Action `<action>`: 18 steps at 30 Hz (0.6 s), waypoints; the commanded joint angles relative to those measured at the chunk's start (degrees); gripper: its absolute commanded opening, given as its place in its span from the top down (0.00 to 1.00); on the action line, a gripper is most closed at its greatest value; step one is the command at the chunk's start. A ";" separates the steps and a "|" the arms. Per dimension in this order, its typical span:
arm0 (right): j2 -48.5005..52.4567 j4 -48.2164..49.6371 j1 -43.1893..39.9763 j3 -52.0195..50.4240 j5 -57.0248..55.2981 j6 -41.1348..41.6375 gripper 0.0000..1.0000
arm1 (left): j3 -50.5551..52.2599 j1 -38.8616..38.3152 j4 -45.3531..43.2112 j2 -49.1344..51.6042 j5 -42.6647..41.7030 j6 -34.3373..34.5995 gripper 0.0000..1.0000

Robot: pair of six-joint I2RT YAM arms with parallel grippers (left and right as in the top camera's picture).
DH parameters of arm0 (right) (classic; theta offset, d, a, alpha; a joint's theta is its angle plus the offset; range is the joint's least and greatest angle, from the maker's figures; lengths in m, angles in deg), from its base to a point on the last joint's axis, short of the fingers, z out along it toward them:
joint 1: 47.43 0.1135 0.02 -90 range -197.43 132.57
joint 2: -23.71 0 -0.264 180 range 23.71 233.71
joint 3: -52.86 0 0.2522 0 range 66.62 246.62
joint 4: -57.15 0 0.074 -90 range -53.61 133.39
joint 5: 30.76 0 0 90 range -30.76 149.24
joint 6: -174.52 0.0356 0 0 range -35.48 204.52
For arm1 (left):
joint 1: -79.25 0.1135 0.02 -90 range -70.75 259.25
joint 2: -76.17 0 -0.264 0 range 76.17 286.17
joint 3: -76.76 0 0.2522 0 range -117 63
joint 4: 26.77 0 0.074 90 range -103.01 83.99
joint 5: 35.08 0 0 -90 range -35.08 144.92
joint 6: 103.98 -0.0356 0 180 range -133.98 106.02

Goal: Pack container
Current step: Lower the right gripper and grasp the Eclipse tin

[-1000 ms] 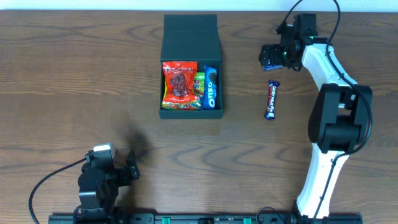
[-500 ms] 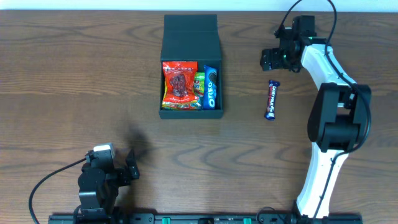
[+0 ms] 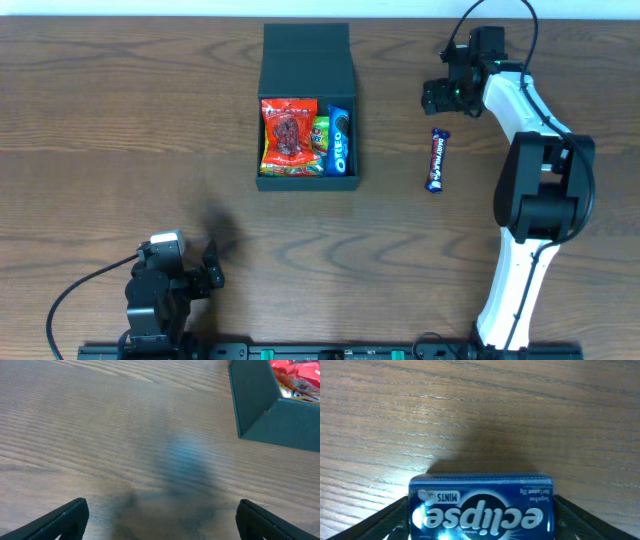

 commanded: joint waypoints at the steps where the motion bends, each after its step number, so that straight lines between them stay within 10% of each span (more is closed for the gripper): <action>1: 1.05 0.11 0.61 0.52 -0.33 -0.52 0.18 | 0.37 0.28 0.37 -0.35 0.42 0.66 0.05; 18: -7.26 -6.84 4.11 6.54 2.49 6.01 0.42 | 0.37 0.28 0.37 -0.35 0.39 0.66 0.05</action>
